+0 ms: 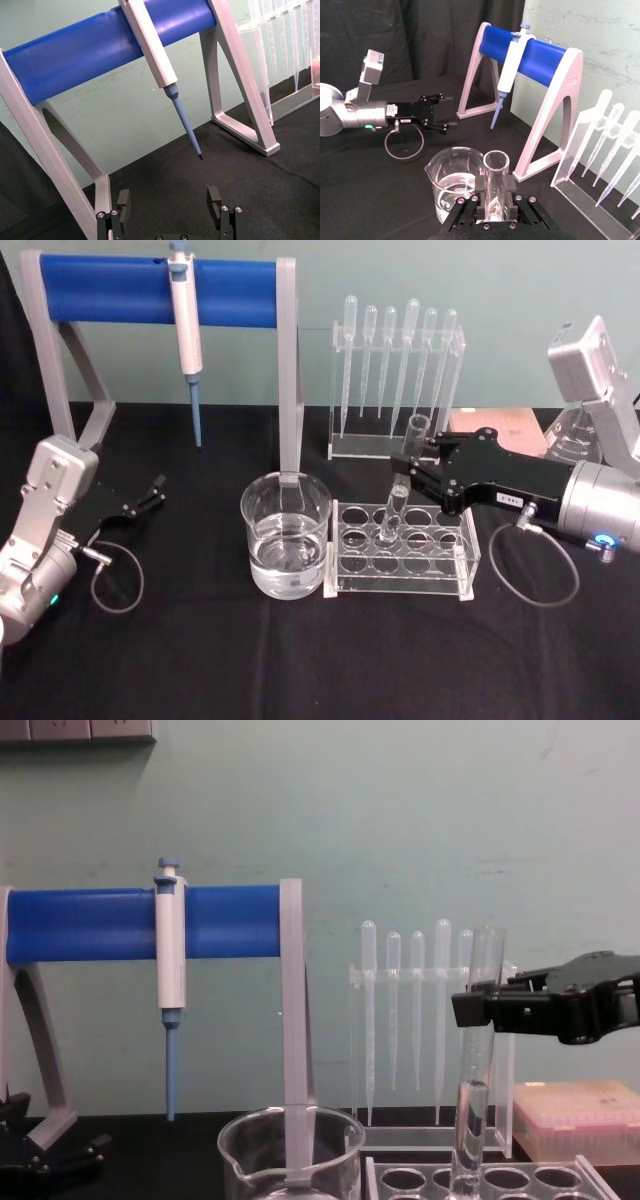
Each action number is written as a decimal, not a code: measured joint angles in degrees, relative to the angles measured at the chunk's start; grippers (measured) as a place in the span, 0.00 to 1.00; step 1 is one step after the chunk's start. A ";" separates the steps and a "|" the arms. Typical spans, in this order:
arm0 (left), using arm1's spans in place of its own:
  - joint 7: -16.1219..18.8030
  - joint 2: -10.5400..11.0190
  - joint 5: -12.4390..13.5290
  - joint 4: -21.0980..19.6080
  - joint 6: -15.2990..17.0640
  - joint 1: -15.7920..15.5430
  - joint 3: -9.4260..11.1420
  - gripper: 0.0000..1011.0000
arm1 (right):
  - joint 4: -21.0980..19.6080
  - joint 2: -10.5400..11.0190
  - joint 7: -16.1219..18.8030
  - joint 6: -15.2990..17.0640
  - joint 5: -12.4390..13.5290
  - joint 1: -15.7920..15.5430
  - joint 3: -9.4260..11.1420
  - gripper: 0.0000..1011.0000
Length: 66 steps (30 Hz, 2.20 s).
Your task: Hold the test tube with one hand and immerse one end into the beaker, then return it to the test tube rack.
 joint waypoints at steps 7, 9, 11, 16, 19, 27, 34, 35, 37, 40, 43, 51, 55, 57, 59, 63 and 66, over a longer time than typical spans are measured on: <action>0.00 0.00 0.00 0.00 0.00 0.00 0.00 0.99 | 1.48 -1.02 0.46 -0.44 -0.76 -0.12 -0.17 0.23; 0.00 0.00 0.00 0.00 0.00 0.00 0.00 0.99 | 2.12 -1.45 0.72 -0.57 -1.06 -0.13 -0.39 0.23; 0.00 0.00 0.00 0.00 0.00 0.00 0.00 0.99 | 2.81 -1.91 1.04 -0.70 -1.31 -0.15 -0.63 0.23; 0.00 0.00 0.00 0.00 0.00 0.00 0.00 0.99 | 4.11 -2.70 1.47 -0.94 -1.96 -0.14 -1.07 0.23; 0.00 0.00 0.00 0.00 0.00 0.00 0.00 0.99 | 4.93 -3.06 1.62 -1.14 -2.56 -0.13 -1.35 0.23; 0.00 0.00 0.00 0.00 0.00 0.00 0.00 0.99 | 6.33 -3.81 1.72 -1.37 -3.83 -0.37 -1.55 0.23; 0.00 0.00 0.00 0.00 0.00 0.00 0.00 0.99 | 7.12 -4.42 2.18 -1.35 -3.87 -0.57 -1.31 0.23; 0.00 0.00 0.00 0.00 0.00 0.00 0.00 0.99 | 7.19 -4.48 2.24 -1.34 -3.85 -0.59 -1.28 0.23; 0.00 0.00 0.00 0.00 0.00 0.00 0.00 0.99 | 7.19 -4.47 2.27 -1.33 -3.84 -0.59 -1.28 0.23; 0.00 0.00 0.00 0.00 0.00 0.00 0.00 0.99 | 7.16 -4.43 2.26 -1.31 -3.84 -0.59 -1.28 0.23; 0.00 0.00 0.00 0.00 0.00 0.00 0.00 0.99 | 7.12 -4.41 2.25 -1.30 -3.82 -0.59 -1.28 0.23; 0.00 0.00 0.00 0.00 0.00 0.00 0.00 0.99 | 7.05 -4.38 2.23 -1.28 -3.79 -0.56 -1.28 0.32; 0.00 0.00 0.00 0.00 0.00 0.00 0.00 0.99 | 7.02 -4.36 2.23 -1.26 -3.78 -0.55 -1.28 0.45; 0.00 0.00 0.00 0.00 0.00 0.00 0.00 0.99 | 7.01 -4.35 2.23 -1.25 -3.76 -0.54 -1.28 0.51; 0.00 0.00 0.00 0.00 0.00 0.00 0.00 0.99 | 7.00 -4.34 2.22 -1.25 -3.75 -0.54 -1.28 0.60; 0.00 0.00 0.00 0.00 0.00 0.00 0.00 0.99 | 6.53 -4.26 2.20 -1.31 -3.60 -0.65 -1.06 0.71; 0.00 0.00 0.00 0.00 0.00 0.00 0.00 0.99 | 4.80 -3.98 1.84 -1.80 -3.03 -1.19 0.08 0.81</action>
